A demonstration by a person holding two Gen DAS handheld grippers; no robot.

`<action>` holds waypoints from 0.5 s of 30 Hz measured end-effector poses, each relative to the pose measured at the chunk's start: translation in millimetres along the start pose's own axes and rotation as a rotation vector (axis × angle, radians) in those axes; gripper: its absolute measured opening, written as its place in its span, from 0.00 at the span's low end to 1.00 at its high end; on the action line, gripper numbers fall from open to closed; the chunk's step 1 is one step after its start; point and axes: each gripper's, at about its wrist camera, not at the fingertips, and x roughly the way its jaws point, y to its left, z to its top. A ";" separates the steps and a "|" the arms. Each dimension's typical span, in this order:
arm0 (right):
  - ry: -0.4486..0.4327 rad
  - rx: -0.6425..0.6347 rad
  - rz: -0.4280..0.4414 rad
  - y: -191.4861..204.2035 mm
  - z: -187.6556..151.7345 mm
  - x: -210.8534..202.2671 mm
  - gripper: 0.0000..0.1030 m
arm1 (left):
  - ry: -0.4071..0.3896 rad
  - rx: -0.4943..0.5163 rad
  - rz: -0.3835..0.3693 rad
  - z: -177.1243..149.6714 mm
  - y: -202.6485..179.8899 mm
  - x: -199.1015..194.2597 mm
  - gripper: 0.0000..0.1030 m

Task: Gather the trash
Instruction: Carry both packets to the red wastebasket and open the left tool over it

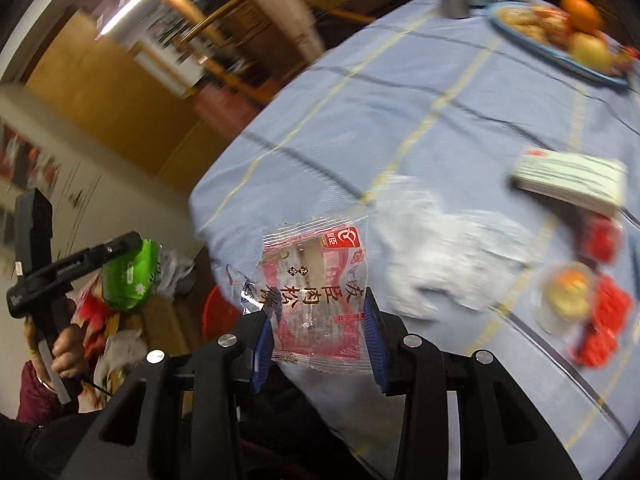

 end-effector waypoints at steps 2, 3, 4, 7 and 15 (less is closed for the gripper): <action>0.021 -0.051 0.014 14.2 3.5 7.1 0.39 | 0.014 -0.064 0.024 -11.8 22.9 1.3 0.24; 0.025 -0.069 0.014 19.8 3.6 8.1 0.39 | 0.022 -0.081 0.036 -15.0 30.5 3.4 0.24; 0.026 -0.088 0.010 24.5 4.5 8.6 0.39 | 0.036 -0.104 0.050 -19.0 40.9 8.7 0.24; 0.026 -0.110 -0.005 31.0 9.2 7.4 0.39 | 0.074 -0.156 0.069 -26.2 63.2 26.2 0.24; 0.029 -0.101 -0.038 32.7 18.0 5.7 0.40 | 0.132 -0.239 0.114 -32.8 98.3 48.1 0.50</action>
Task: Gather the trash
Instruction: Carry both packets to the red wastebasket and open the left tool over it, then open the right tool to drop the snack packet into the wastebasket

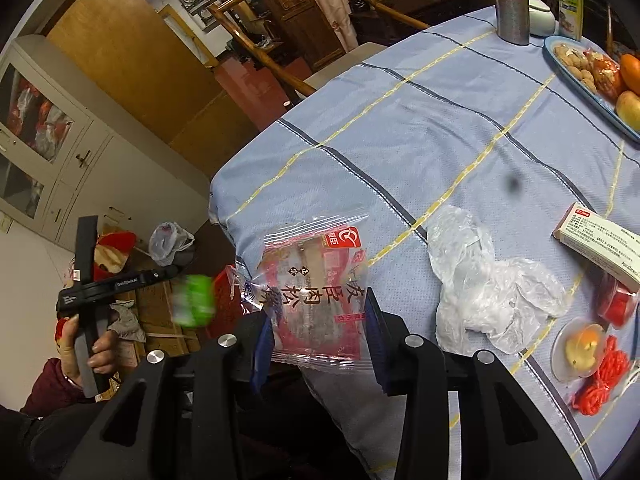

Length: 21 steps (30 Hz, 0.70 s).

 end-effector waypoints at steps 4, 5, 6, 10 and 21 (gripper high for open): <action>0.016 -0.018 0.007 6.9 1.3 6.9 0.40 | -0.005 -0.029 0.021 -0.8 10.6 -5.9 0.56; 0.023 -0.026 0.013 9.6 1.8 9.7 0.40 | -0.007 -0.034 0.025 -1.4 13.0 -9.2 0.58; 0.029 -0.031 0.018 11.6 2.5 12.9 0.40 | -0.011 -0.037 0.028 -1.3 13.9 -12.1 0.61; 0.058 -0.065 0.046 24.5 4.6 25.6 0.40 | -0.040 -0.055 0.053 -6.3 18.6 -25.7 0.67; 0.205 -0.238 0.155 94.6 6.8 83.4 0.40 | -0.085 -0.148 0.106 -40.5 49.8 -54.9 0.72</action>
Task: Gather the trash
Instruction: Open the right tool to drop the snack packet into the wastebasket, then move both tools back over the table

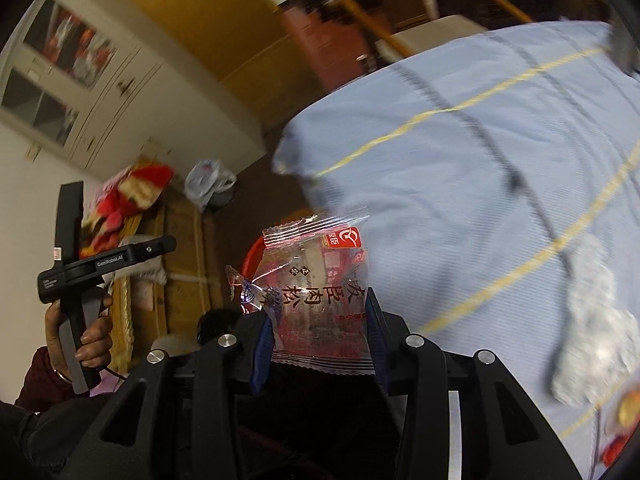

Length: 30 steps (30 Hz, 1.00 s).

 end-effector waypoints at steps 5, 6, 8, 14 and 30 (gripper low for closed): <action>0.104 -0.096 0.048 37.8 15.1 53.1 0.42 | -0.020 -0.023 0.032 -17.7 18.1 -16.2 0.72; 0.126 -0.117 0.051 45.5 17.0 64.3 0.42 | -0.024 -0.034 0.041 -22.1 23.6 -20.0 0.72; 0.176 -0.169 0.054 61.8 21.1 90.9 0.43 | -0.030 -0.056 0.059 -30.0 34.2 -25.2 0.72; 0.272 -0.295 -0.008 99.4 33.2 164.2 0.69 | -0.023 -0.131 0.112 -48.2 62.5 -30.0 0.72; 0.087 -0.120 -0.042 51.6 30.6 77.7 0.69 | -0.056 0.029 0.021 -12.9 11.0 -28.8 0.73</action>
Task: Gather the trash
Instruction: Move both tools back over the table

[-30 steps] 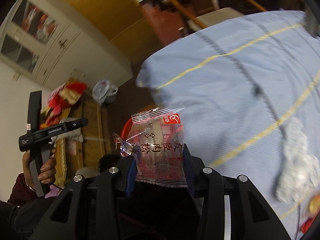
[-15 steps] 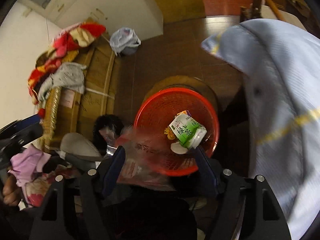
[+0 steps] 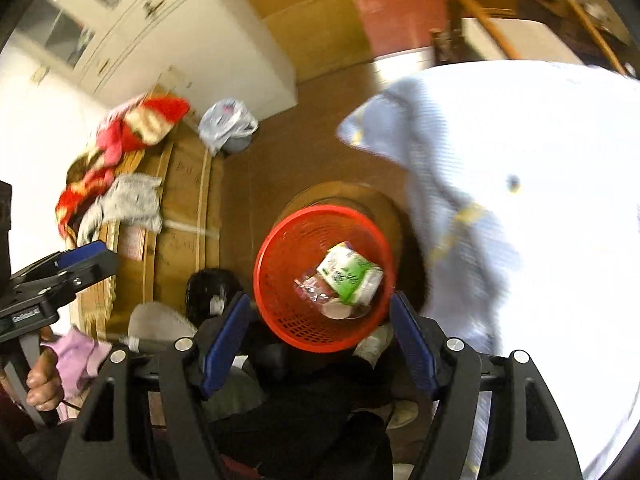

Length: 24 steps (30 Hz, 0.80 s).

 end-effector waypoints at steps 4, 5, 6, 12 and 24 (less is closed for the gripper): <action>-0.079 0.091 -0.038 -28.9 -20.1 -39.5 0.69 | -0.005 0.121 -0.052 14.7 -42.8 2.3 0.73; -0.098 0.114 -0.049 -35.8 -25.4 -48.4 0.69 | -0.005 0.142 -0.062 16.5 -50.4 2.9 0.73; -0.127 0.150 -0.067 -45.6 -34.5 -61.9 0.69 | -0.003 0.177 -0.078 19.3 -64.0 3.9 0.73; -0.262 0.347 -0.174 -96.0 -94.4 -124.4 0.69 | 0.015 0.401 -0.179 31.0 -150.0 13.0 0.73; -0.523 0.947 -0.382 -155.7 -288.5 -217.3 0.70 | 0.103 0.962 -0.398 -19.9 -361.9 30.4 0.77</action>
